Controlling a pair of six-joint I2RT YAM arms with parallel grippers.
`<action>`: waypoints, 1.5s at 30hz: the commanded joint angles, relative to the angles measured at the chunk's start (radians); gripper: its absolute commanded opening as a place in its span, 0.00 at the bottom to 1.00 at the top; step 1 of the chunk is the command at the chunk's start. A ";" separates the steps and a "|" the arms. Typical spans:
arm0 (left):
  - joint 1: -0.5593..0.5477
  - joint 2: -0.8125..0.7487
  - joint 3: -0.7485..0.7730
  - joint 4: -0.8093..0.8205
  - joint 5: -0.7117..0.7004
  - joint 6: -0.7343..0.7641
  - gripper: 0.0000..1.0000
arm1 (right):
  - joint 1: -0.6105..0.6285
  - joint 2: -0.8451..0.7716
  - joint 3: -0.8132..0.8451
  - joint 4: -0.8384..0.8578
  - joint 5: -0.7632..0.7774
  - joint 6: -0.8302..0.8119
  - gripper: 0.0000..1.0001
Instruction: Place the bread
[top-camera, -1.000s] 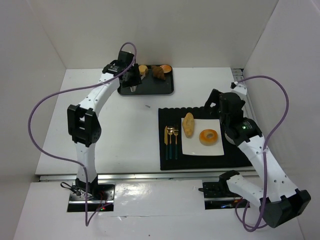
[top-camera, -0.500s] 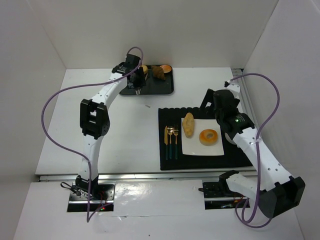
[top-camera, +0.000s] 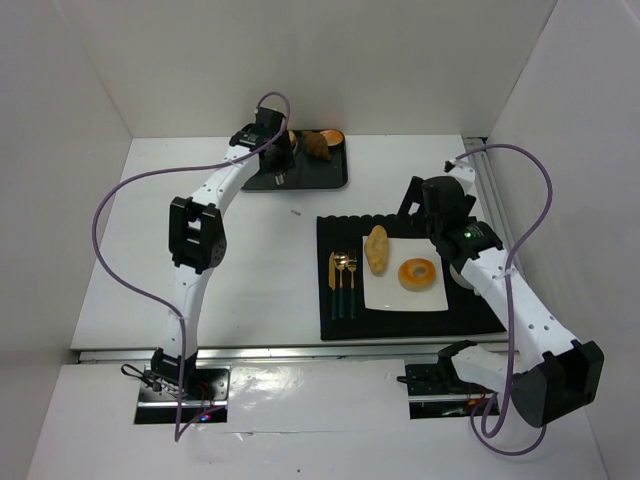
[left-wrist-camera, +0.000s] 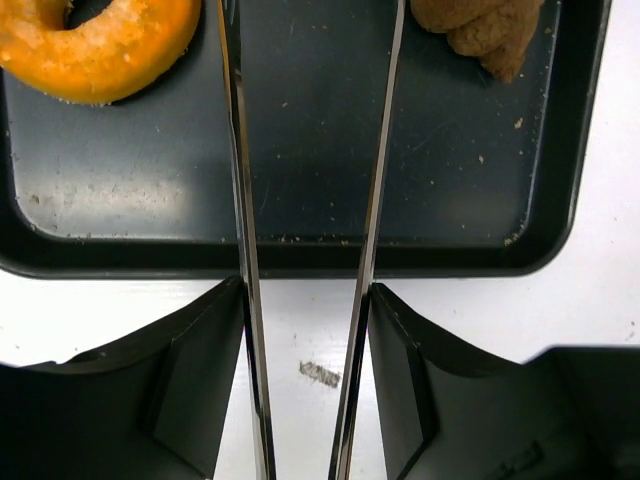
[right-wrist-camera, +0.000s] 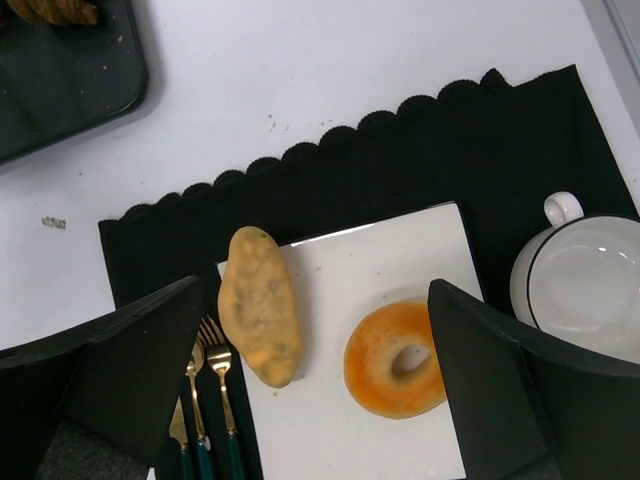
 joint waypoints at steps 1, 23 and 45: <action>-0.004 0.035 0.054 0.046 -0.028 0.024 0.63 | -0.006 0.007 0.013 0.069 0.012 -0.015 1.00; -0.068 -0.341 -0.224 0.101 -0.062 0.076 0.24 | -0.006 0.004 -0.016 0.100 0.012 -0.006 1.00; -0.674 -0.998 -1.007 0.188 0.186 0.085 0.20 | -0.006 -0.300 0.056 -0.064 0.197 -0.021 1.00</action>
